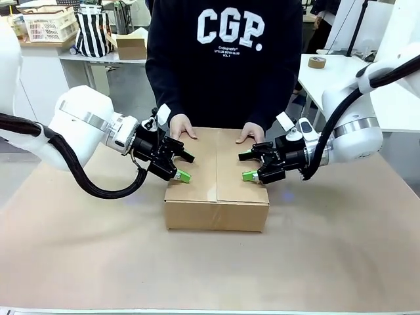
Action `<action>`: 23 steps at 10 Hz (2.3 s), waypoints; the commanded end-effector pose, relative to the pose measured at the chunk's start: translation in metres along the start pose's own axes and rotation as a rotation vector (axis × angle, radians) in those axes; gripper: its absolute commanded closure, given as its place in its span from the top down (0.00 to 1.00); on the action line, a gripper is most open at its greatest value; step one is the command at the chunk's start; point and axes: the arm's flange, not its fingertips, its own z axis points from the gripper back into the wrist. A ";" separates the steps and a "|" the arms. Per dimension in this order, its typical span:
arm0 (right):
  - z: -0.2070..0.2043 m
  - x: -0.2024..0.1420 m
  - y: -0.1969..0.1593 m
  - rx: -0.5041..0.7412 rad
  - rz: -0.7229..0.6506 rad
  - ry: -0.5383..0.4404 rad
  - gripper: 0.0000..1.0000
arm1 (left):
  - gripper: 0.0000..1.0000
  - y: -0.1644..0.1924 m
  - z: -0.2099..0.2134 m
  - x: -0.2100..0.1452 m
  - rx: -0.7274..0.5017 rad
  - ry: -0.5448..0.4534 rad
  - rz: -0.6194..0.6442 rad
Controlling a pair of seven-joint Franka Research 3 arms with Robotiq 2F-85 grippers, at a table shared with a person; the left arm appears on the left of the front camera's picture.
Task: Pack the gift set into the box.
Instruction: Press and hold the closed box until the human finishes sealing it.
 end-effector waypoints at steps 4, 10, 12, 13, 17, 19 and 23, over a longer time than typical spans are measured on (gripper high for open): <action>0.000 -0.001 0.001 0.001 0.007 0.001 1.00 | 1.00 -0.001 -0.001 -0.003 -0.004 0.000 -0.005; 0.000 -0.001 0.001 0.001 0.007 0.001 1.00 | 1.00 -0.001 -0.001 -0.003 -0.004 0.000 -0.005; 0.000 -0.001 0.001 0.001 0.007 0.001 1.00 | 1.00 -0.001 -0.001 -0.003 -0.004 0.000 -0.005; 0.000 -0.001 0.001 0.001 0.007 0.001 1.00 | 1.00 -0.001 -0.001 -0.003 -0.004 0.000 -0.005; 0.000 -0.001 0.001 0.001 0.007 0.001 1.00 | 1.00 -0.001 -0.001 -0.003 -0.004 0.000 -0.005; 0.000 -0.001 0.001 0.001 0.007 0.001 1.00 | 1.00 -0.001 -0.001 -0.003 -0.004 0.000 -0.005; 0.000 -0.001 0.001 0.001 0.007 0.001 1.00 | 1.00 -0.001 -0.001 -0.003 -0.004 0.000 -0.005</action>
